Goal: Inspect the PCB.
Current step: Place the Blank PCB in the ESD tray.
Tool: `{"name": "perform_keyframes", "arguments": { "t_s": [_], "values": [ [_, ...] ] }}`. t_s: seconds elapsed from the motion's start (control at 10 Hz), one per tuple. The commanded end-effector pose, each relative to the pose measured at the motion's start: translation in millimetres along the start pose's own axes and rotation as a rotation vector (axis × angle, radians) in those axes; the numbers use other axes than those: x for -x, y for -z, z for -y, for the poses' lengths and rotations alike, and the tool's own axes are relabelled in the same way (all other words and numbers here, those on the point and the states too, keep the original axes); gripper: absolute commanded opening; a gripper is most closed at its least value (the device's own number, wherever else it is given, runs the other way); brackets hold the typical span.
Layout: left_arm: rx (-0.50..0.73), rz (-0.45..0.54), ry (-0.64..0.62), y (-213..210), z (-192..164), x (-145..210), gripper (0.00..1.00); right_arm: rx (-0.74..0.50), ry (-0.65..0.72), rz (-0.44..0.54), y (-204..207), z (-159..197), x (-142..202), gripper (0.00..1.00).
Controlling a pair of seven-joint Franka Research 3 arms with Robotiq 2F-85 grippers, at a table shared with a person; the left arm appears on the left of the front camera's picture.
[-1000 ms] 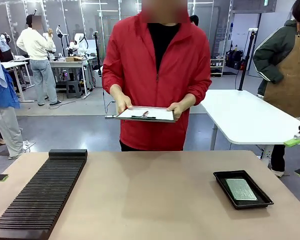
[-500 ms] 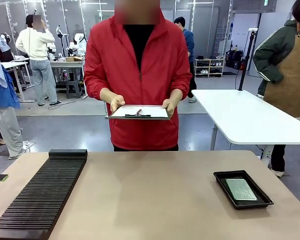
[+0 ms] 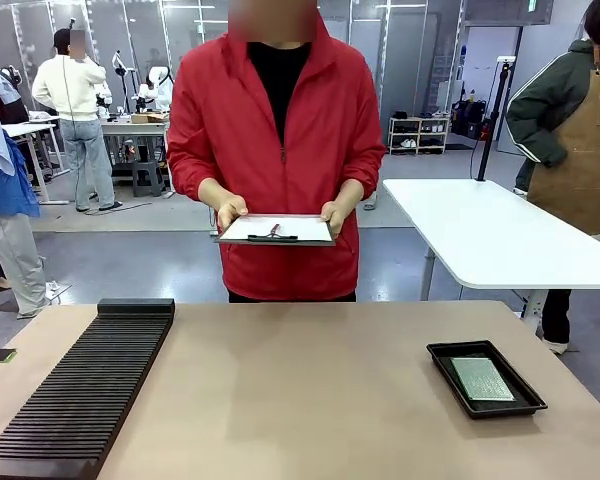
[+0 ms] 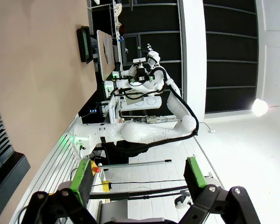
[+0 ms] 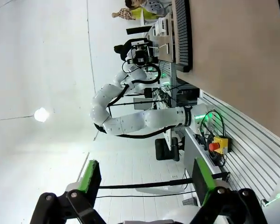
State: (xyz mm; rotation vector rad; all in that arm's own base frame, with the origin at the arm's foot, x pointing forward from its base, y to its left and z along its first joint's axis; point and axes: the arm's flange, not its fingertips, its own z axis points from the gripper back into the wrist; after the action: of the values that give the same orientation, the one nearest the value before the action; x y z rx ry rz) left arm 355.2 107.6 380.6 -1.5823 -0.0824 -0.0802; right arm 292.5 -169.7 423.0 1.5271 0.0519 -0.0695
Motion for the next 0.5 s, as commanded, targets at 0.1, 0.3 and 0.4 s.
{"name": "perform_keyframes", "arguments": {
  "t_s": [0.1,0.3,0.4],
  "values": [
    [-0.005,0.003,0.0,-0.5,1.0,0.0,1.0,-0.088,-0.022,0.002,3.2,-2.4,-0.2,1.0],
    [-0.005,0.003,0.0,-0.5,1.0,0.0,1.0,-0.015,-0.004,0.0,1.3,0.1,-0.2,1.0],
    [-0.005,0.003,0.0,-0.5,1.0,0.0,1.0,-0.015,-0.004,0.0,1.3,0.1,-0.2,1.0]
  ]
}}
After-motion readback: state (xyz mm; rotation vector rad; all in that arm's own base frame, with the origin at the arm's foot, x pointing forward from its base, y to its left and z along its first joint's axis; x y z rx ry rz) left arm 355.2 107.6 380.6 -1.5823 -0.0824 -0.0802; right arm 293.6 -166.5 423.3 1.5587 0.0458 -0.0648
